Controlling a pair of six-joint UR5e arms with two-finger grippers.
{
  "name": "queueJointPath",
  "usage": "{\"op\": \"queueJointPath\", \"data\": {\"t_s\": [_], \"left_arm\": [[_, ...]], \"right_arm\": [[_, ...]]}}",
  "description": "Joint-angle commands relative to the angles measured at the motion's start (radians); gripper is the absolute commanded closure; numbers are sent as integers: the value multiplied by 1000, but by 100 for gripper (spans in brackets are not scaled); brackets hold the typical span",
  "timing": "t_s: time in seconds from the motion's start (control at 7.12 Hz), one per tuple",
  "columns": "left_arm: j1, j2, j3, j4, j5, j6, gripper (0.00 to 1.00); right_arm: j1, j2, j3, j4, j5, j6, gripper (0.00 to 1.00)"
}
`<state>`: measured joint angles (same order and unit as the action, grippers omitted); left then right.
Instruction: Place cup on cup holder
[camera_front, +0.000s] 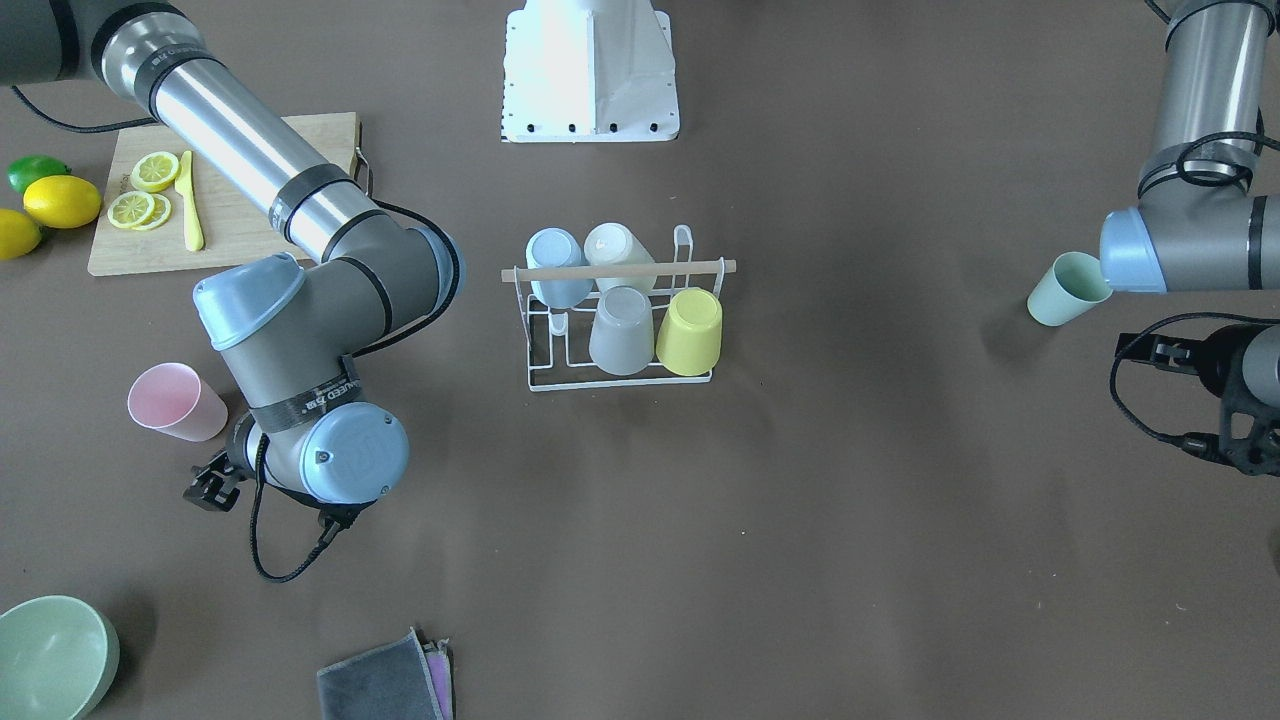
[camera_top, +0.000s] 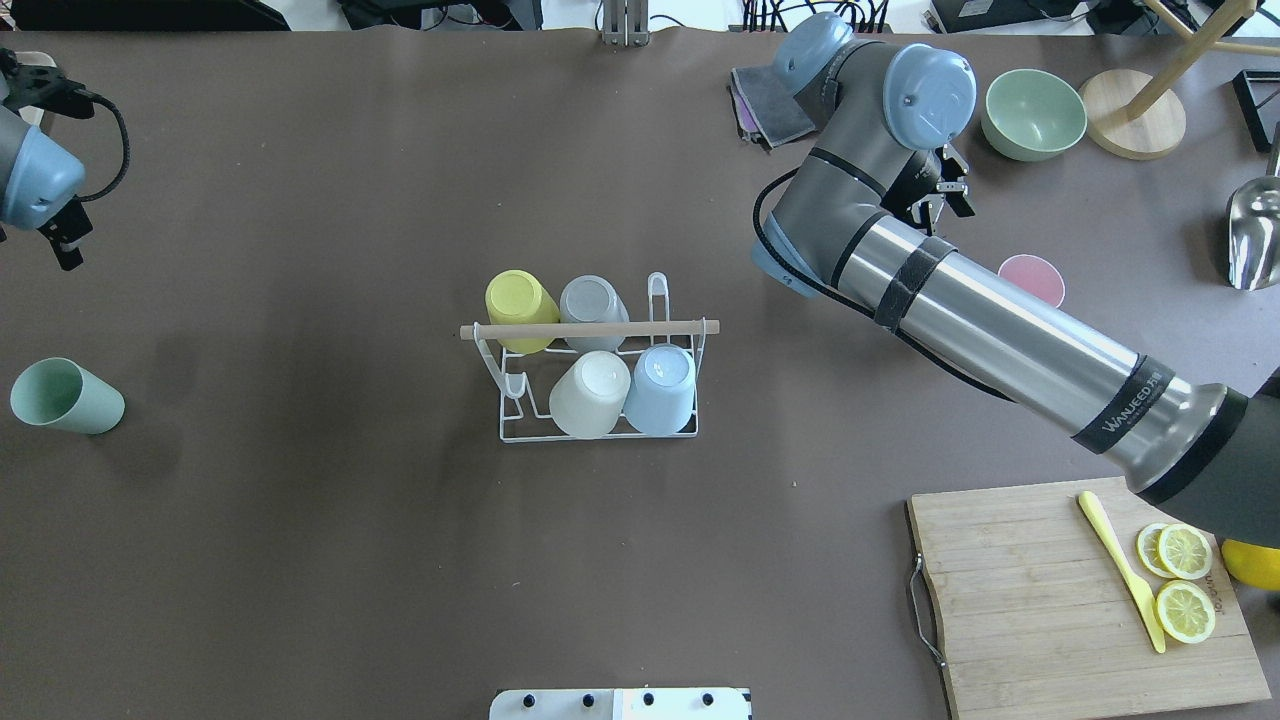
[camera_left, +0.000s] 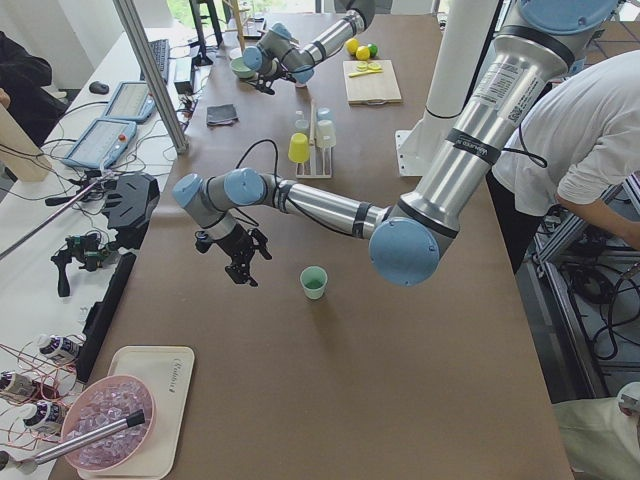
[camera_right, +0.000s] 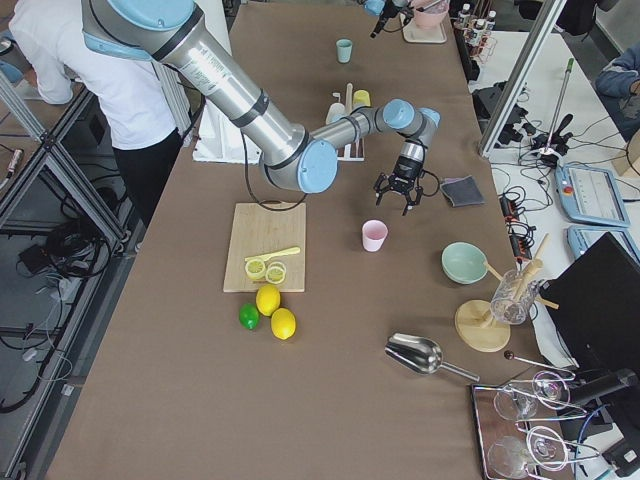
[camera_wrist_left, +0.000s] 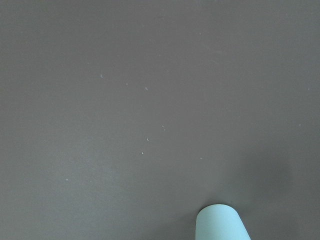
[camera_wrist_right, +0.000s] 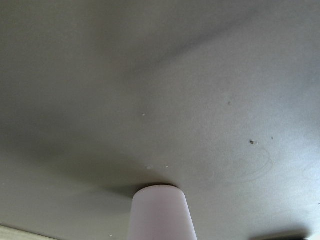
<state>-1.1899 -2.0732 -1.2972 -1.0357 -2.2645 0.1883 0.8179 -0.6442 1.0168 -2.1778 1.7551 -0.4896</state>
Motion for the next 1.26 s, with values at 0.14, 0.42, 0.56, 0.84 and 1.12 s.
{"op": "queueJointPath", "data": {"t_s": [0.14,0.42,0.56,0.84,1.12], "left_arm": [[75,2,26,8,2,-32,2],[116,4,62,22,5,-4,2],[121,7,71,25,6,23,2],[151,7,101,60,9,88,2],[170,2,113,83,3,86,2]], "right_arm": [[-61,-18,-1,27,-75,-83,1],[-77,-31,5,24,-118,-138,1],[-77,-34,11,23,-132,-165,1],[-88,-77,81,4,-141,-165,1],[-108,-109,130,-19,-143,-155,1]]}}
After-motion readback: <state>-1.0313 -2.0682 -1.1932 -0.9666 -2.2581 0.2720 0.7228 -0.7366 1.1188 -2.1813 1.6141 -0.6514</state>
